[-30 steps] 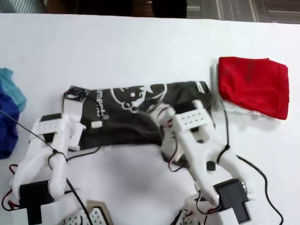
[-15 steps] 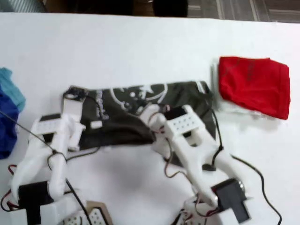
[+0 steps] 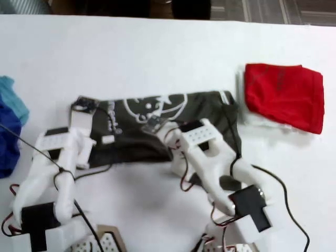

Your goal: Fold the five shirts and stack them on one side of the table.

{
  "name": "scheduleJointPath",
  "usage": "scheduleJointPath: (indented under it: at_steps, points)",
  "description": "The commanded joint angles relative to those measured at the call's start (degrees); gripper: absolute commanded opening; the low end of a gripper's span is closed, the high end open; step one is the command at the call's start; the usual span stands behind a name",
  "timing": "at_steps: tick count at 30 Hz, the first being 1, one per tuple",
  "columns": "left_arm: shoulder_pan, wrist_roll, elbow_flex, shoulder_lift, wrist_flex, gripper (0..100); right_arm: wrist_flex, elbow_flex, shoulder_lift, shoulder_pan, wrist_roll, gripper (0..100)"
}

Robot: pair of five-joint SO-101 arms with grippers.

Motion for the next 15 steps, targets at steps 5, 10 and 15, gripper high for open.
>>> scheduleJointPath:
  at_steps: [5, 10, 15]
  points:
    - [-0.2, -0.4, 0.0, -0.4, -1.5, 3, 0.9, -0.3, 0.7, 0.7, -0.9, 11.5]
    - [-0.2, -0.4, 0.0, -0.4, -1.5, 3, 4.0, -0.3, -1.4, 0.9, -0.9, 7.1]
    - [-0.2, -0.4, 0.0, -0.4, -1.6, 3, 4.1, -0.2, -6.7, 0.9, -0.9, 2.3]
